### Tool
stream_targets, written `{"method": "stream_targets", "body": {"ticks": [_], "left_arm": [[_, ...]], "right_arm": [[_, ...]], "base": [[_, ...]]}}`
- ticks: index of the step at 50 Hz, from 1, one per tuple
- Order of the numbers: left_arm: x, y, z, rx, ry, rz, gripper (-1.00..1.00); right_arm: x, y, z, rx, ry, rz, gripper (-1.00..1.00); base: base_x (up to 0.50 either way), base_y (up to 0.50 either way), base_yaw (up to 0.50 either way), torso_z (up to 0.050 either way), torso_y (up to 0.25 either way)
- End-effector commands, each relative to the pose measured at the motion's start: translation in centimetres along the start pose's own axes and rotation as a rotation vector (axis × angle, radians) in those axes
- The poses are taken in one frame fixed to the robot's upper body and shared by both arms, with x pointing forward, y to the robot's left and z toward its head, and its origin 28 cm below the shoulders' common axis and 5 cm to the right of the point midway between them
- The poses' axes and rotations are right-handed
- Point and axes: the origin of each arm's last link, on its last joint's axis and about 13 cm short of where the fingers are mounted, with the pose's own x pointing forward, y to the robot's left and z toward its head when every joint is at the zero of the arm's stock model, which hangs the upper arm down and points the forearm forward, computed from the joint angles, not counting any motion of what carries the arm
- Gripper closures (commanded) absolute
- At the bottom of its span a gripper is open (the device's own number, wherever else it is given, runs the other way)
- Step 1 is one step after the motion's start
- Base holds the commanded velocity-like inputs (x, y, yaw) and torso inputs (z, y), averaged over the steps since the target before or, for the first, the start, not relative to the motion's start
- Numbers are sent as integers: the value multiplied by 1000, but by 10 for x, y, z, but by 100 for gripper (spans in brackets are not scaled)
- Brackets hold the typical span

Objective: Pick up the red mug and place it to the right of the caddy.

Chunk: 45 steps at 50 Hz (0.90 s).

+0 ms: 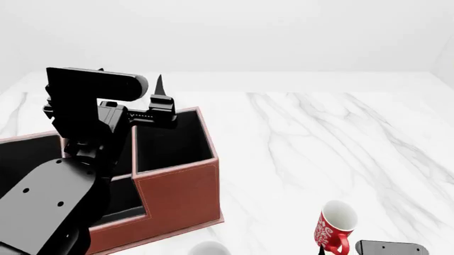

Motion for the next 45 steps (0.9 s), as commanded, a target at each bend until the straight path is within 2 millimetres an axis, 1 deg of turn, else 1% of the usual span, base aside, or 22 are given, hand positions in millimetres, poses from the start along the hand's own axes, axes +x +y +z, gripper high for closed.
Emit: {"method": "stream_targets", "body": {"ticks": [1, 8, 9, 25, 32, 35, 37, 39, 40, 41, 43, 45], "left_arm": [[0, 0, -1, 1, 2, -1, -100], [0, 0, 0, 3, 1, 1, -100], [0, 0, 0, 2, 1, 1, -100], [0, 0, -1, 3, 1, 2, -100], [1, 1, -1, 1, 1, 5, -100], [1, 0, -1, 1, 0, 3, -100], [1, 0, -1, 1, -1, 2, -100], [1, 0, 0, -1, -2, 3, -100], [1, 0, 0, -1, -2, 4, -100], [1, 1, -1, 0, -2, 5, -100], [1, 1, -1, -1, -1, 5, -100], [1, 1, -1, -1, 0, 7, -100]], "right_arm": [[11, -2, -1, 2, 13, -13, -100], [12, -2, -1, -5, 16, -13, -100], [12, -2, -1, -4, 17, -13, 100], [14, -2, 0, 1, 14, -15, 100], [14, -3, 9, -22, -18, -20, 100], [14, -1, 24, -84, -72, 3, 100], [14, 1, 41, -134, -114, 24, 100], [13, 3, 52, -160, -141, 49, 100], [13, 5, 66, -201, -181, 65, 100], [14, 7, 74, -212, -200, 88, 100], [15, 8, 85, -237, -230, 103, 100], [20, 12, 101, -275, -278, 140, 100]], "base": [[0, 0, 0, 0, 0], [0, 0, 0, 0, 0], [0, 0, 0, 0, 0], [0, 0, 0, 0, 0], [0, 0, 0, 0, 0], [0, 0, 0, 0, 0], [0, 0, 0, 0, 0], [0, 0, 0, 0, 0], [0, 0, 0, 0, 0], [0, 0, 0, 0, 0], [0, 0, 0, 0, 0], [0, 0, 0, 0, 0]]}}
